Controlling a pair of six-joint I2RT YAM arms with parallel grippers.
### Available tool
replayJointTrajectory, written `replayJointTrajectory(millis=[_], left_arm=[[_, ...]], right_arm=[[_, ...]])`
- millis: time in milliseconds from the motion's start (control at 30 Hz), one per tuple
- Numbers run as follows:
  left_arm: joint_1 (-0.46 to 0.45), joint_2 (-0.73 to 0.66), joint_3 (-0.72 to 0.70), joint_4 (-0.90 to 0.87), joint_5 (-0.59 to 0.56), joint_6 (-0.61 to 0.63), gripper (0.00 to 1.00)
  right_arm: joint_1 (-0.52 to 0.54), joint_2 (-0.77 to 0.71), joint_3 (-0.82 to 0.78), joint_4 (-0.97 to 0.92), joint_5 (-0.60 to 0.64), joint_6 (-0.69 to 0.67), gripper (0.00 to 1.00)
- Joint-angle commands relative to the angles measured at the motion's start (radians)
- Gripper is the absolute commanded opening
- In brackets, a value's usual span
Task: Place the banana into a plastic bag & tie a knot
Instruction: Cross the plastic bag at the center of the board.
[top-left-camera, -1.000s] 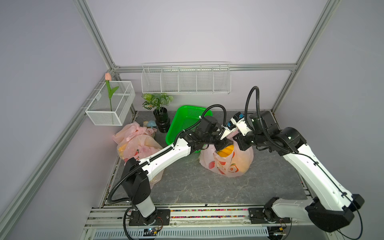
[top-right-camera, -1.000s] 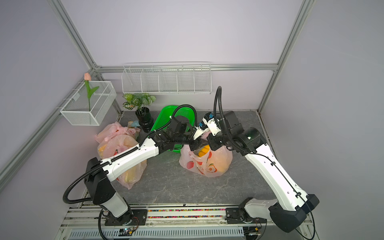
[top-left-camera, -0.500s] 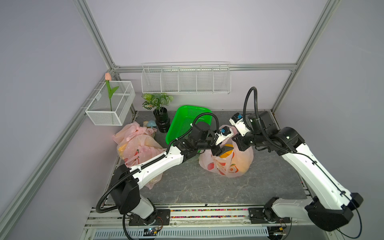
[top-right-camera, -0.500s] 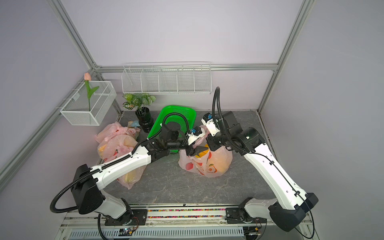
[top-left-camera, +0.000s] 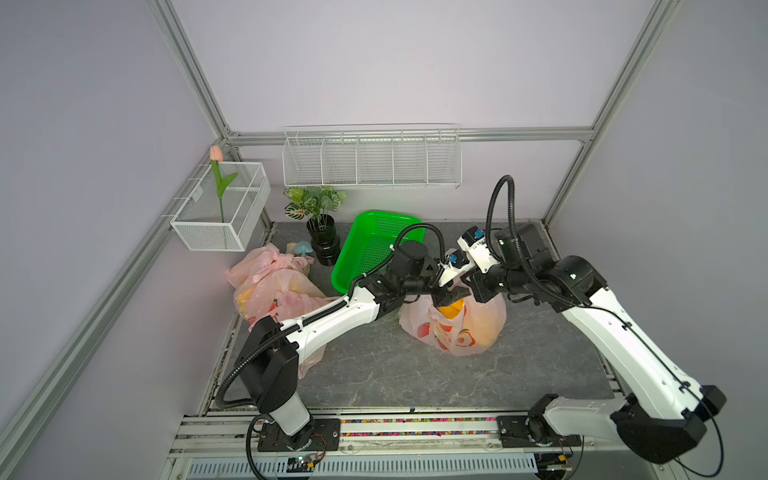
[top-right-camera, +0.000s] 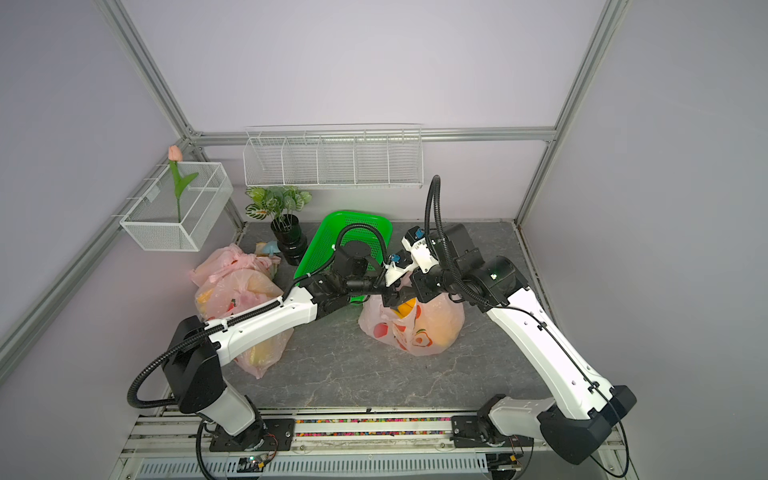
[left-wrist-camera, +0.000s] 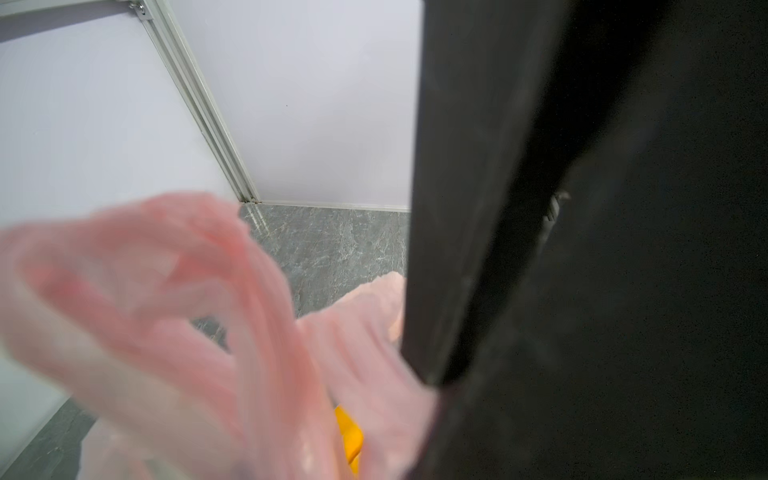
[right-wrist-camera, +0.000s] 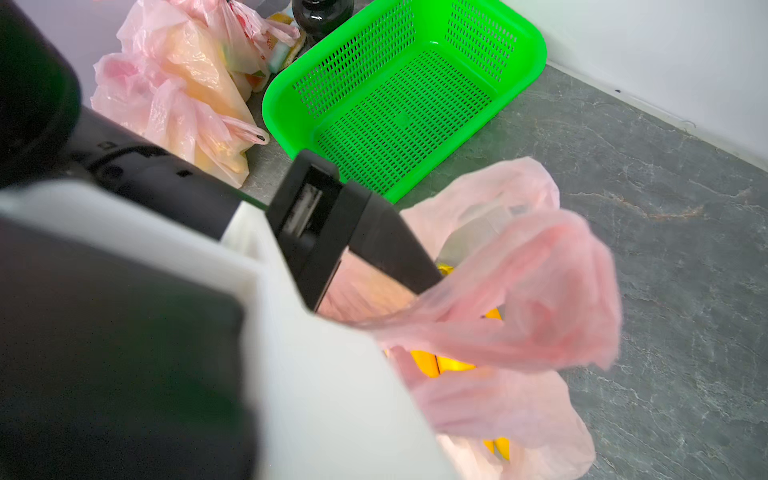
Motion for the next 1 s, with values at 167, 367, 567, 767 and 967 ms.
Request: replayJointTrajectory(millis=[167,367,567,767,967], left_arm=[[0.006,0.035,0.037,0.086,0.006,-0.075,0.11],[0.014,0.009,-0.012,0.112,-0.001,-0.077,0.07],[0.013,-0.004,-0.033,0.111,0.011,-0.060,0.07],[0.013,0.003,-0.025,0.097,0.043,-0.056,0.08],[0.013,-0.003,-0.033,0.097,0.062,-0.039,0.08]], right_arm=[[-0.002,-0.073,-0.078,0.024,-0.085,0.010,0.21],[-0.078,-0.179,-0.123,0.084,-0.094,0.045,0.43],[-0.173,-0.265,-0.177,0.198,-0.108,0.091,0.62],[-0.220,-0.222,-0.202,0.294,-0.165,0.156,0.74],[-0.222,-0.180,-0.249,0.389,-0.236,0.206,0.76]])
